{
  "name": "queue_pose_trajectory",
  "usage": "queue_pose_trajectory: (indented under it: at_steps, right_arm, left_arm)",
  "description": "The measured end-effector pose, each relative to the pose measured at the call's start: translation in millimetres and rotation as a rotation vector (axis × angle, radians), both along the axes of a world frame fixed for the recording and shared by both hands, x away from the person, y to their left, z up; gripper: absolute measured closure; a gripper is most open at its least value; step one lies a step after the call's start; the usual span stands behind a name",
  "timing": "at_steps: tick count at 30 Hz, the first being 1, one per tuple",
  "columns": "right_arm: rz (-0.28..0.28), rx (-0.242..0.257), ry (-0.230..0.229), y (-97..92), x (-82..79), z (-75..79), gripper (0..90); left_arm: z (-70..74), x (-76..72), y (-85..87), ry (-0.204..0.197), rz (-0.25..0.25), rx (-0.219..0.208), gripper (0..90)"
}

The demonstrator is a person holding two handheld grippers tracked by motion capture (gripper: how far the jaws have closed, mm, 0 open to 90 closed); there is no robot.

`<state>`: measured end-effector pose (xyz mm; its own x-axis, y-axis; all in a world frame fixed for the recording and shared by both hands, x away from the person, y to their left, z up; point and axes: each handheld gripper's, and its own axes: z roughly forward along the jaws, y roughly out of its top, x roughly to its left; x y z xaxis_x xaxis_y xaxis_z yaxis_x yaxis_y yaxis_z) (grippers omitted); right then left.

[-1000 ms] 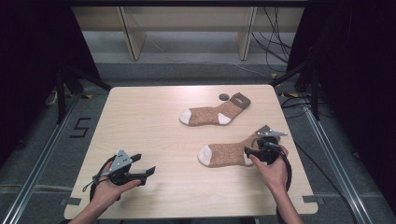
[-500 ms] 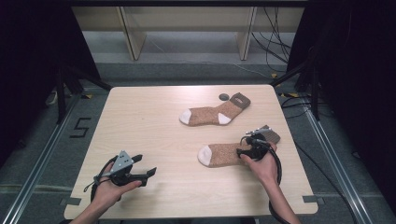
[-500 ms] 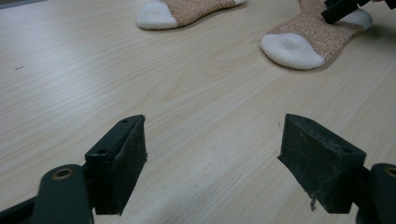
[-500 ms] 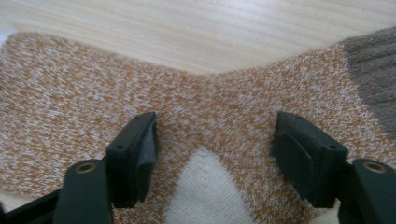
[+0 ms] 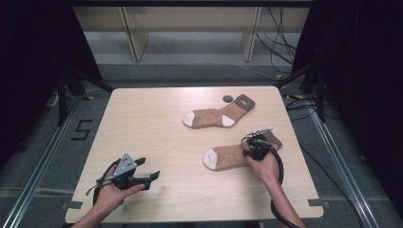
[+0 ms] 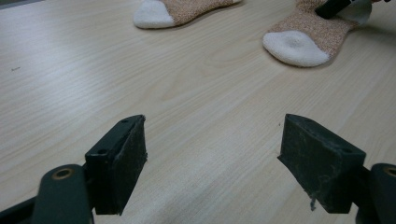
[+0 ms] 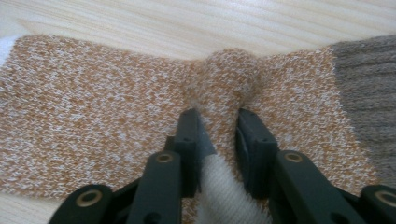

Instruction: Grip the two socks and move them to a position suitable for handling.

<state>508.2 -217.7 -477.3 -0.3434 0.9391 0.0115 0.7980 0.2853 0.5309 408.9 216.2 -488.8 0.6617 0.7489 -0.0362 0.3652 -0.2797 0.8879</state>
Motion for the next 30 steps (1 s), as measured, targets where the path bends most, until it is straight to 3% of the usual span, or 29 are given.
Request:
queue_pose_trajectory:
  at_steps: [9,11,17,19,24,25,28,30]
  right_arm:
    - [-0.019,0.028,0.006,-1.4,-0.2,0.9,77.5]
    - [-0.051,0.057,0.017,-1.2,-0.1,4.2,78.5]
    - [-0.043,0.076,-0.02,3.6,-7.8,17.8,79.1]
    - [-0.024,0.07,-0.038,7.9,-12.3,24.4,79.2]
    - [-0.005,0.113,-0.048,26.1,-26.7,40.9,79.3]
    - [-0.025,0.141,-0.037,33.3,-31.1,42.9,79.3]
    - [0.053,0.131,-0.055,54.9,-46.7,46.2,79.2]
    - [0.062,0.152,-0.034,62.4,-51.3,46.8,79.2]
  left_arm:
    - [0.4,0.0,-0.8,0.002,0.002,0.01,22.0]
    - [0.2,0.4,-1.2,-0.002,-0.005,0.001,22.2]
    - [0.8,0.3,-1.3,-0.001,0.002,0.008,22.3]
    - [0.7,0.6,-1.9,-0.003,-0.001,0.0,22.4]
    - [2.3,-0.3,-2.4,-0.01,-0.004,-0.003,22.7]
    - [3.0,-0.8,-2.2,-0.01,0.002,0.003,22.8]
    - [3.0,-0.1,-1.6,-0.013,-0.003,-0.004,23.2]
    - [3.0,0.0,-1.7,-0.013,-0.004,-0.005,23.4]
